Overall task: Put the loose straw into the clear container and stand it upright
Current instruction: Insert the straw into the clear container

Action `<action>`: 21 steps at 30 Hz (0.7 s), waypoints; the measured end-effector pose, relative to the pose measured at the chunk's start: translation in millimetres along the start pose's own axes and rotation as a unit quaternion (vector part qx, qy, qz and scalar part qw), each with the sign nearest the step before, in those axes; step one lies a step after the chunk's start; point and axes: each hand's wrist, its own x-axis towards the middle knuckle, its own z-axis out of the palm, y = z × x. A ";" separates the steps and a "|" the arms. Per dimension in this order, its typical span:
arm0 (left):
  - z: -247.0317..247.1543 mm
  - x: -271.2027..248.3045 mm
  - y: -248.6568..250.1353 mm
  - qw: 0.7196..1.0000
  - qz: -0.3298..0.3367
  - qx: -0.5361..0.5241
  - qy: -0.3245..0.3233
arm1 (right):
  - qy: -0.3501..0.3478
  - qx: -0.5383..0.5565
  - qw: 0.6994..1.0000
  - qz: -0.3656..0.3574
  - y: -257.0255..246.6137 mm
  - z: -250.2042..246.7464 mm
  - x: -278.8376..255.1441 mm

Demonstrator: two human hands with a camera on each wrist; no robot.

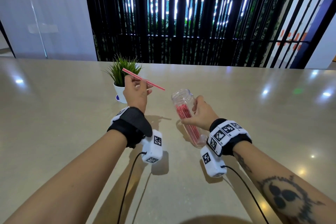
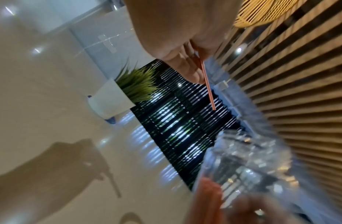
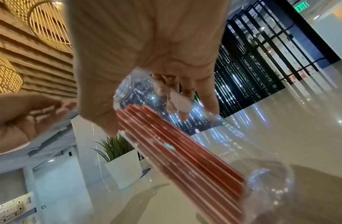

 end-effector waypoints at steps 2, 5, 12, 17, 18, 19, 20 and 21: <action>5.6 0.0 11.9 1.000 0.013 -0.018 -0.021 | 0.023 0.016 1.000 0.003 0.9 2.9 -1.4; 14.6 -4.1 27.4 0.997 0.039 -0.007 -0.066 | 0.044 0.021 0.999 0.002 -1.3 2.6 -0.6; 28.4 -26.4 35.2 0.929 0.123 0.271 -0.220 | 0.062 0.021 0.998 -0.023 -10.7 0.6 -1.0; 31.4 -25.5 39.8 0.905 0.105 0.343 -0.229 | 0.060 0.040 0.997 -0.027 -11.8 0.8 -4.2; 31.8 -24.6 41.4 0.901 0.097 0.351 -0.235 | 0.058 0.042 0.997 -0.027 -11.9 1.0 -5.0; 31.6 -24.4 43.0 0.900 0.089 0.351 -0.243 | 0.056 0.042 0.997 -0.027 -12.5 1.3 -5.3; 31.6 -25.0 43.8 0.902 0.083 0.342 -0.250 | 0.056 0.042 0.997 -0.028 -13.1 1.6 -5.7; 31.5 -25.8 44.0 0.908 0.073 0.324 -0.255 | 0.056 0.042 0.997 -0.028 -13.7 2.1 -5.6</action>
